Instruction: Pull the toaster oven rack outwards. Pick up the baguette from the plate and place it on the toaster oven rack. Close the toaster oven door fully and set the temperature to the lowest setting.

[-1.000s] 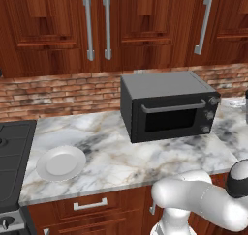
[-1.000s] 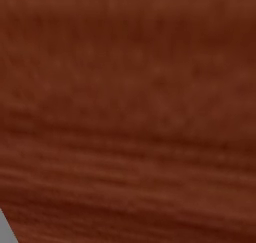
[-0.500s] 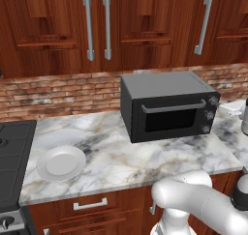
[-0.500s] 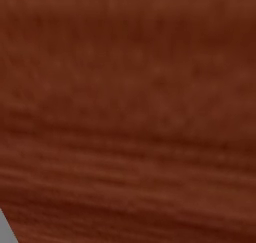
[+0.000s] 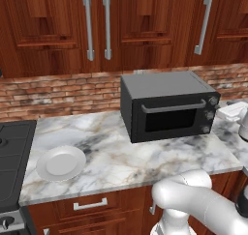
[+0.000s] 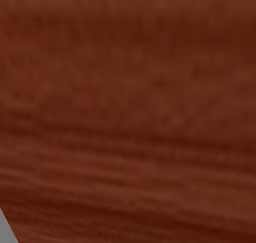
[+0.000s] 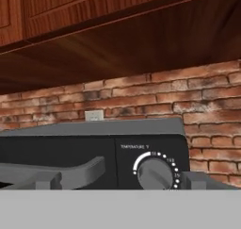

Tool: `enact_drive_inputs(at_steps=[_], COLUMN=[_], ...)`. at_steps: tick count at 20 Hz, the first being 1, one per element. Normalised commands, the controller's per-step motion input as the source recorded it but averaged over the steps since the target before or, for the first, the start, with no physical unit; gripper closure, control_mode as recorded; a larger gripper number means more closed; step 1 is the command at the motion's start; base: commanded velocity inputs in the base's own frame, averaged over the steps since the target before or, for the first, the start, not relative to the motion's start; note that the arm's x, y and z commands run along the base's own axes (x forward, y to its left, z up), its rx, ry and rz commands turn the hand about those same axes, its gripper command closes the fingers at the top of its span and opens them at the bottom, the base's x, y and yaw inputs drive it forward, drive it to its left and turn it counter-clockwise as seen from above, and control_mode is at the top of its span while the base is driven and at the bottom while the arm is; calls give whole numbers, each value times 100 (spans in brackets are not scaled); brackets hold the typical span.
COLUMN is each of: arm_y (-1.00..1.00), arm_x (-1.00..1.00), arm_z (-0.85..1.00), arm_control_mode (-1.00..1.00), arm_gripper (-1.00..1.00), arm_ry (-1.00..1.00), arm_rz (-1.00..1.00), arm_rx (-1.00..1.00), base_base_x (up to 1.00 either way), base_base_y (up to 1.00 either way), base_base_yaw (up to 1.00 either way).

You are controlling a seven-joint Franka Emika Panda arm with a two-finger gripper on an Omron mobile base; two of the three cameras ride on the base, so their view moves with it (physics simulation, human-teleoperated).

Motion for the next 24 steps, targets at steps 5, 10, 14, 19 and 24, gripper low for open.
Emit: enact_drive_inputs(at_steps=[5,10,14,19,24], arm_y=[0,0,0,0,0], arm_x=[0,0,0,0,0], arm_z=[-1,0,0,0,0], arm_control_mode=[-100,-100,-100,-100,-100], arm_gripper=[-100,-100,-100,-100,-100], arm_ry=[-10,-11,-10,-1,0], arm_rz=[0,0,0,0,-2], arm_rx=[0,0,0,0,0], base_base_x=[0,0,0,0,0], base_base_y=[0,0,0,0,0], base_base_yaw=[0,0,0,0,0])
